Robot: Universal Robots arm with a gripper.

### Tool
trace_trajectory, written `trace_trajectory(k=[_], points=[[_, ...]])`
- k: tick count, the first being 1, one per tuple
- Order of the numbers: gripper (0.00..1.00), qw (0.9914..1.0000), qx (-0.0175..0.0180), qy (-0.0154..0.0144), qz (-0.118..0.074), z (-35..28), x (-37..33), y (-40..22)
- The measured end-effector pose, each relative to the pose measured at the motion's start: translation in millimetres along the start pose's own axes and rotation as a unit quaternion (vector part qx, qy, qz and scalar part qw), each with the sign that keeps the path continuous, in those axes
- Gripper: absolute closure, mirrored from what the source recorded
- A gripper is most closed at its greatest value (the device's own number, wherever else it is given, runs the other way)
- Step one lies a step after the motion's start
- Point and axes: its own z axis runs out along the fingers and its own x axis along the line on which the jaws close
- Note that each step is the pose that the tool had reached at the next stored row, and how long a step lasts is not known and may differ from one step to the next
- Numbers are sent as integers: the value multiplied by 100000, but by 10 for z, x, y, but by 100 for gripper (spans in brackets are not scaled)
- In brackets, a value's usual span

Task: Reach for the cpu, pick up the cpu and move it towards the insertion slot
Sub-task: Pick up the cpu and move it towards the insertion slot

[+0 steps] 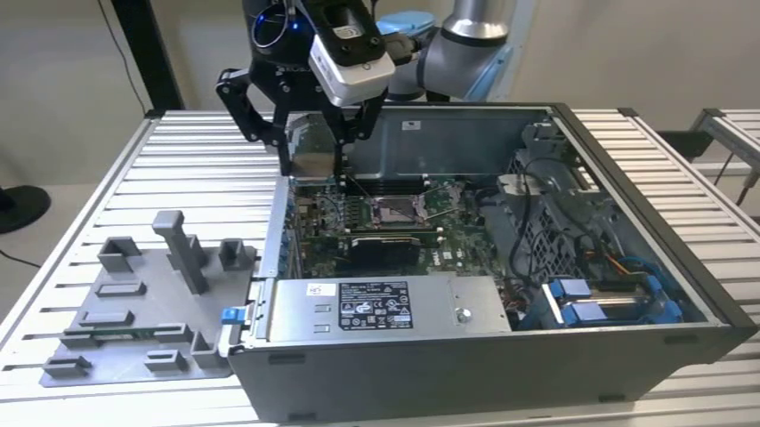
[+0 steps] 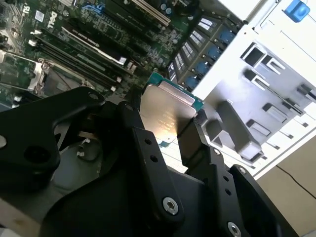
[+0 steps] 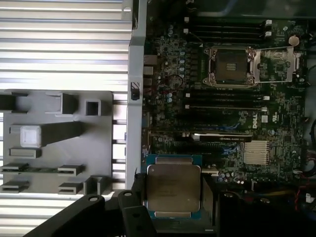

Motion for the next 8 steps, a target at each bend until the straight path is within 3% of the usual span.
trace_trajectory(k=[8], points=[[100,100000,0,2,2,0,-127,0]])
